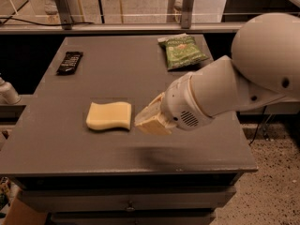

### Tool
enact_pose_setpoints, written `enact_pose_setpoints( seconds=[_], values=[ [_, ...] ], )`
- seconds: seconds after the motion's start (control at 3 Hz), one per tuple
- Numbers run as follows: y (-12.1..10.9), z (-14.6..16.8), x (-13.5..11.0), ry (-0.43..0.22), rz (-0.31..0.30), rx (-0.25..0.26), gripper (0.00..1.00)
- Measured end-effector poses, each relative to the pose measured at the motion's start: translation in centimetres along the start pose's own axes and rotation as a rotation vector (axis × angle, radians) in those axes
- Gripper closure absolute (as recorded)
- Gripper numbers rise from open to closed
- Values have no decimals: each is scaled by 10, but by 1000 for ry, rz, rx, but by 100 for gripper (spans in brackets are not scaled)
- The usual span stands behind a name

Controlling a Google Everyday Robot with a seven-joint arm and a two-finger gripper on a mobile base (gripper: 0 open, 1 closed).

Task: Move sponge near green jalapeno chip bag

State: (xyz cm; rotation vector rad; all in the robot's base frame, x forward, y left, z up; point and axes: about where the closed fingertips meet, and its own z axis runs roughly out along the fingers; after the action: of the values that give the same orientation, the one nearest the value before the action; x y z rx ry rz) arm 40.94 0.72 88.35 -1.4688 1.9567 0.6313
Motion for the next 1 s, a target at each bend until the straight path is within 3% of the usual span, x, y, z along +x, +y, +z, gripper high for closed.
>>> enact_pose_setpoints(
  seconds=[0.33,0.67,1.0],
  values=[
    [-16,-13,-15,-57,-6,39,29],
    [-24,-4,-18,-70,-10,64,6],
    [-31,12,-17,-71,-5,78,0]
  ],
)
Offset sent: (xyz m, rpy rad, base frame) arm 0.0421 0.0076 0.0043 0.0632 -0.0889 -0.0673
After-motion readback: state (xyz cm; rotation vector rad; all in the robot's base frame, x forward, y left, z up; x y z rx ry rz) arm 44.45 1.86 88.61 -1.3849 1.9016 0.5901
